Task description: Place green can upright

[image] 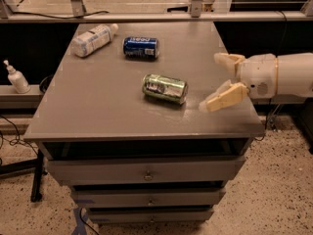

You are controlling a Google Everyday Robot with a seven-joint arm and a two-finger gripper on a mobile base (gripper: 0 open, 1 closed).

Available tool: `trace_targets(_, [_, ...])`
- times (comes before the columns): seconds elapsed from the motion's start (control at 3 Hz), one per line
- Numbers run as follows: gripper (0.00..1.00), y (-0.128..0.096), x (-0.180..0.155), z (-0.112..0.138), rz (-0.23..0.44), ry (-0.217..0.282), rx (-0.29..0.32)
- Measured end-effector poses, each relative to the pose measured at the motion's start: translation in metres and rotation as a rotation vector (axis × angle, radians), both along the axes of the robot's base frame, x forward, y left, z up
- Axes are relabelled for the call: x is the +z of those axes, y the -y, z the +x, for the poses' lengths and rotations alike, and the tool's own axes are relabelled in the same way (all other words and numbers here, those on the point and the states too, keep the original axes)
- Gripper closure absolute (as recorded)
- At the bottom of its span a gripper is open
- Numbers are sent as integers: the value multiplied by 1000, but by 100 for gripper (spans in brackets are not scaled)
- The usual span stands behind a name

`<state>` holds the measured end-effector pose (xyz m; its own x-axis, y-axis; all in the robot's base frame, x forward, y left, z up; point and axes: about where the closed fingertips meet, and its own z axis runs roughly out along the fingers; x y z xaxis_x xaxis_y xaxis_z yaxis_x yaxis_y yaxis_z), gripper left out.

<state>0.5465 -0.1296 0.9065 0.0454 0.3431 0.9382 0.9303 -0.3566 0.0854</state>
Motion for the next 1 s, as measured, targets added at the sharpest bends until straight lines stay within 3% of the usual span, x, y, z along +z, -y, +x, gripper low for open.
trace_targets(1.0, [0, -67, 4, 23, -436, -39, -82])
